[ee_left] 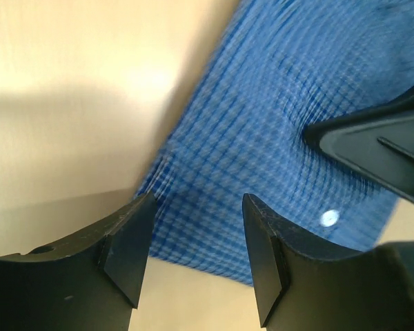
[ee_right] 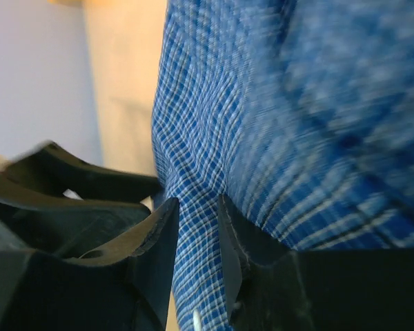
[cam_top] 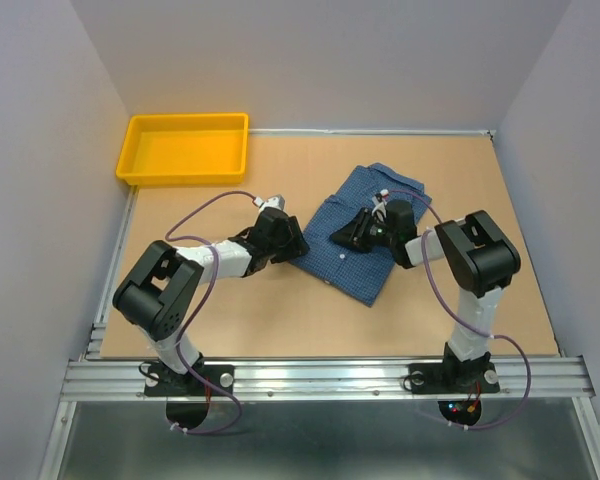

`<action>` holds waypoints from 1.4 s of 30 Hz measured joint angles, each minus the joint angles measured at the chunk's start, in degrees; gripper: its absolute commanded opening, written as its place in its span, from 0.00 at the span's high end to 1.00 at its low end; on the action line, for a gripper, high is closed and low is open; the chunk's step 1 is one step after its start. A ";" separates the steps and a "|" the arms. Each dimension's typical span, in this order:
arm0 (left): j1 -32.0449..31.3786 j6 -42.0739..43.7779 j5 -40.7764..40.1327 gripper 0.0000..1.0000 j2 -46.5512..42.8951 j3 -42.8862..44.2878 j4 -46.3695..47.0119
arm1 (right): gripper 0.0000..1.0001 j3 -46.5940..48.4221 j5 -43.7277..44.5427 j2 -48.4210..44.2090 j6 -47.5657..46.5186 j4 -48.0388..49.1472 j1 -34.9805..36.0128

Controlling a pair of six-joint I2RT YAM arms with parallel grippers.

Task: Fold and stack the long sleeve shirts
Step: Fold the shirt

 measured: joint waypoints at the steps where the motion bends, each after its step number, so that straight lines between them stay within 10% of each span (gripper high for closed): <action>1: 0.00 -0.35 0.02 0.36 0.98 -0.72 0.00 | 0.65 -0.04 0.09 2.82 0.15 0.31 -0.02; 20: 0.02 -2.08 -2.38 0.37 -5.51 -3.69 -0.66 | 0.64 10.25 -2.99 2.34 -0.81 0.17 -2.93; 29: -2.84 0.22 -2.16 0.37 -5.42 -0.33 -0.87 | 0.64 27.06 -4.00 15.87 0.11 0.24 -2.95; 42: -2.73 -0.44 -0.15 0.37 1.14 -1.70 -0.02 | 0.62 26.99 -4.02 23.47 0.04 -1.14 -7.43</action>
